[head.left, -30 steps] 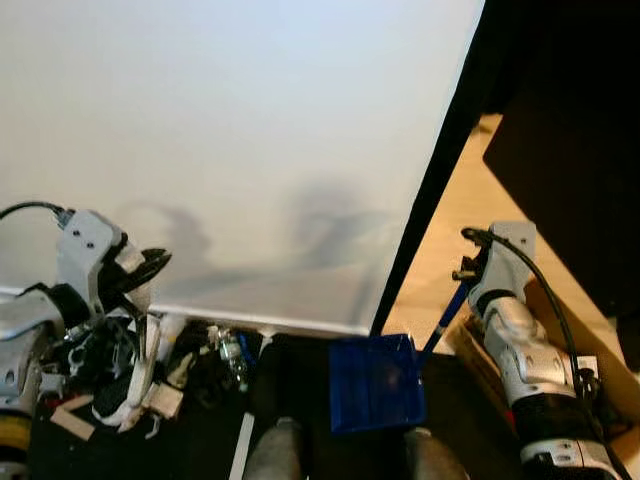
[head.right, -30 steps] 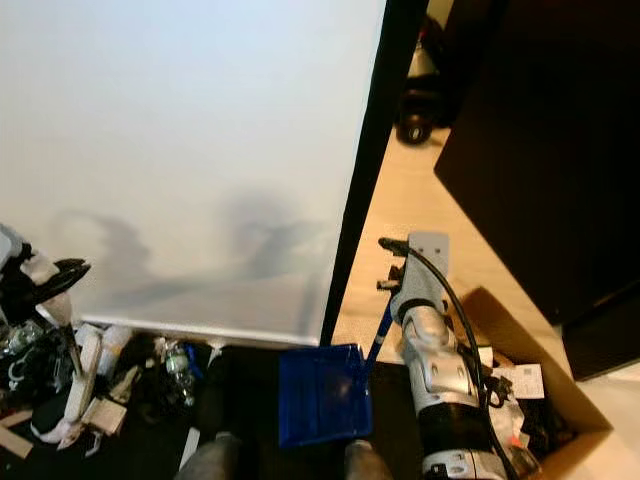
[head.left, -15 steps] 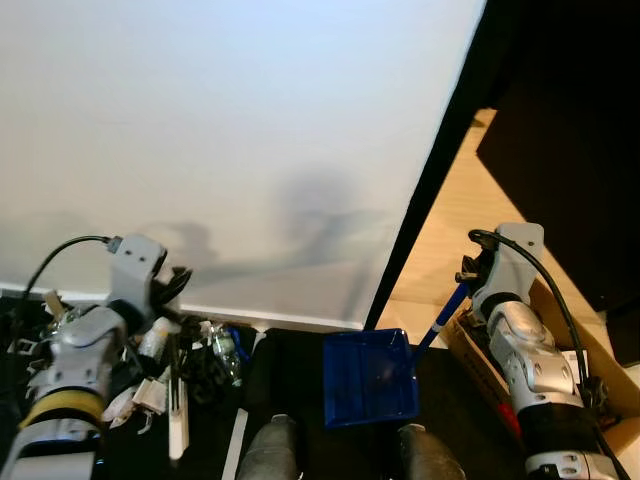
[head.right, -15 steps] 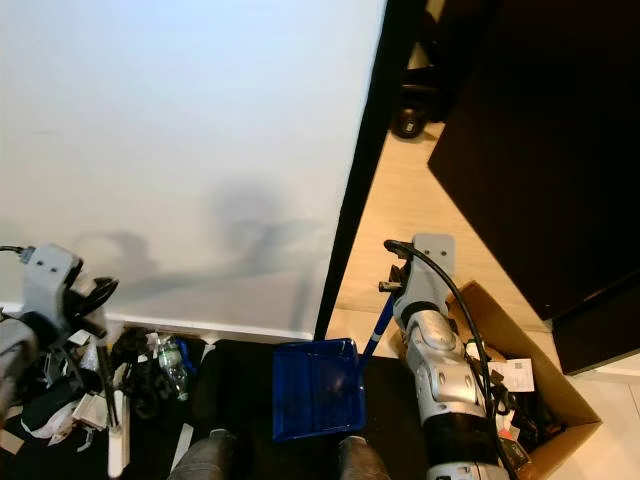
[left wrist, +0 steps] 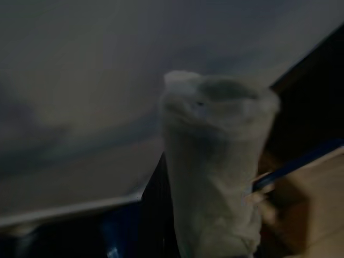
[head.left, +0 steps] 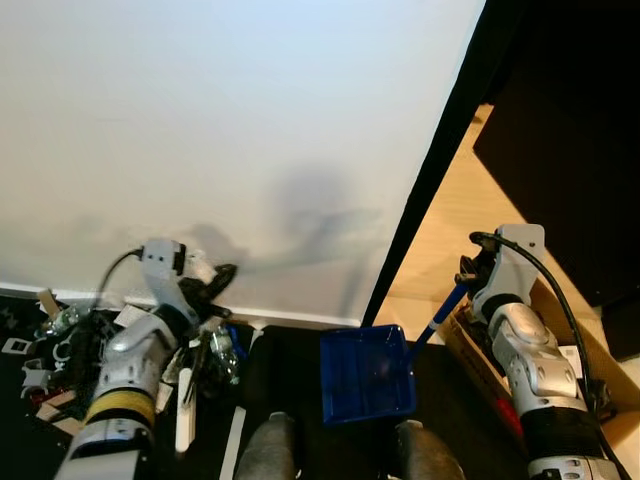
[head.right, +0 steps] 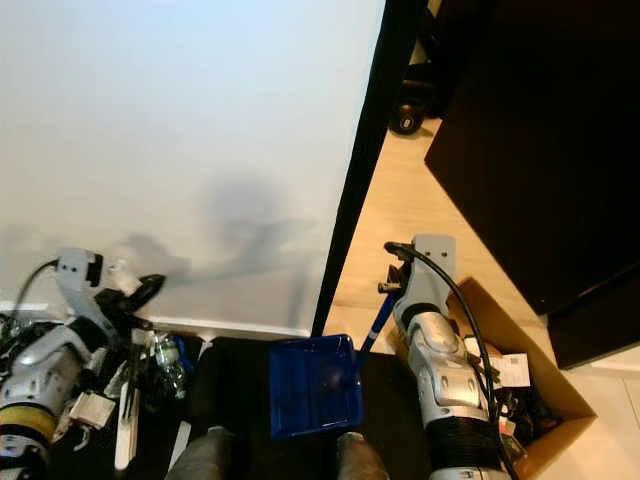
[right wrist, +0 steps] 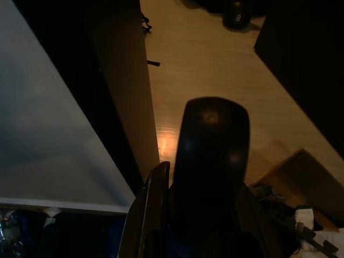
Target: Sweep floor
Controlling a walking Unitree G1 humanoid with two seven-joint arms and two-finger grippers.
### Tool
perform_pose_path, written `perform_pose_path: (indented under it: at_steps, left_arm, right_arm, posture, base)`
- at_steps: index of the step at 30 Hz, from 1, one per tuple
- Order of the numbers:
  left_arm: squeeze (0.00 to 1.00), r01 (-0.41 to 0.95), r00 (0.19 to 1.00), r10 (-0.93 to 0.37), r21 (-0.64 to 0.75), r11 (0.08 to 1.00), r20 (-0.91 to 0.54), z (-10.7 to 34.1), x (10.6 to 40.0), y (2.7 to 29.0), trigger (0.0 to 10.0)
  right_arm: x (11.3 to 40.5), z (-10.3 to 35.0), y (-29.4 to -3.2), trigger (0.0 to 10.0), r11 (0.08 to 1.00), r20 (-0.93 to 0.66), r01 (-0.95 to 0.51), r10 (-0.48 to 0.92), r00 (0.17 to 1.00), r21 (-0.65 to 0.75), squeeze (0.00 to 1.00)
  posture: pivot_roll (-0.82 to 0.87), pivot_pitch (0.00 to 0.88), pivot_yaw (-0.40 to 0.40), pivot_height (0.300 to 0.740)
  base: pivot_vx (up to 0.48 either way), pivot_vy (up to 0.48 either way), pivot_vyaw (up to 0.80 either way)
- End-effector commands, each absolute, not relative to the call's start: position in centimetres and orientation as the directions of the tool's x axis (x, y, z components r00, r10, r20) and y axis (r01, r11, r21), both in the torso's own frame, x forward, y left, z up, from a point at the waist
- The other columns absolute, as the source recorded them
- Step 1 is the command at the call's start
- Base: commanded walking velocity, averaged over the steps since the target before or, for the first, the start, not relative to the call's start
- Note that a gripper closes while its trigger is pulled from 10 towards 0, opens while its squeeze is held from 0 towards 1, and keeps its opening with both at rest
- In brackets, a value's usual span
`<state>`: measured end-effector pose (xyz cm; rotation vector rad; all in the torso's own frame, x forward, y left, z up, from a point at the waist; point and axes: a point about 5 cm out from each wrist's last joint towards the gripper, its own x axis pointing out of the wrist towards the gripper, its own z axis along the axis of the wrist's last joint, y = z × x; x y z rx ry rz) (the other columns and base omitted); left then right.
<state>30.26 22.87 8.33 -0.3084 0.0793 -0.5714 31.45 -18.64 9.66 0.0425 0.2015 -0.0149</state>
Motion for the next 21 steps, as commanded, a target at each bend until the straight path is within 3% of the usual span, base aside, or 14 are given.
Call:
perform_pose_path:
  at_steps: [1, 4, 7, 13, 14, 21]
  left_arm:
    - [0.0, 0.594, 0.795, -0.597, -0.336, 0.731, 0.106, 9.4, 30.4, 21.6, 10.0]
    - [0.0, 0.639, 0.76, -0.631, -0.351, 0.684, 0.153, 10.2, 30.6, 20.5, 10.0]
    - [0.0, 0.715, 0.684, -0.695, -0.388, 0.582, 0.219, 11.3, 30.5, 18.5, 10.0]
    - [0.0, 0.753, 0.633, -0.733, -0.421, 0.507, 0.25, 11.9, 30.1, 17.1, 10.0]
    - [0.0, 0.773, 0.596, -0.759, -0.442, 0.455, 0.263, 12.3, 29.5, 16.4, 10.0]
    - [0.0, 0.837, 0.508, -0.817, -0.38, 0.393, 0.273, 15.0, 27.8, 16.5, 10.0]
  right_arm:
    - [31.6, 10.2, -18.5, 10.0, 0.998, -0.179, -0.003, 0.014, 0.984, 0.064, 0.0]
    - [31.7, 10.2, -18.4, 10.0, 0.998, -0.178, -0.009, 0.02, 0.984, 0.064, 0.0]
    - [31.8, 10.3, -18.3, 10.0, 0.998, -0.175, -0.013, 0.024, 0.984, 0.066, 0.0]
    - [31.7, 10.3, -18.3, 10.0, 0.998, -0.173, -0.011, 0.023, 0.985, 0.07, 0.0]
    - [31.6, 10.2, -18.4, 10.0, 0.997, -0.172, -0.005, 0.018, 0.985, 0.074, 0.0]
    - [31.3, 9.8, -18.5, 10.0, 0.997, -0.183, 0.006, 0.009, 0.983, 0.079, 0.0]
  posture:
    - [0.03, 0.211, -0.051, 0.74]
    - [0.03, 0.209, -0.051, 0.74]
    - [0.03, 0.205, -0.047, 0.74]
    - [0.03, 0.208, -0.039, 0.74]
    - [0.03, 0.209, -0.037, 0.74]
    - [0.05, 0.218, -0.029, 0.74]
  base:
    - [0.0, 0.0, 0.0]
    - [0.0, 0.0, 0.0]
    - [0.0, 0.0, 0.0]
    - [0.0, 0.0, 0.0]
    - [0.0, 0.0, 0.0]
    - [0.0, 0.0, 0.0]
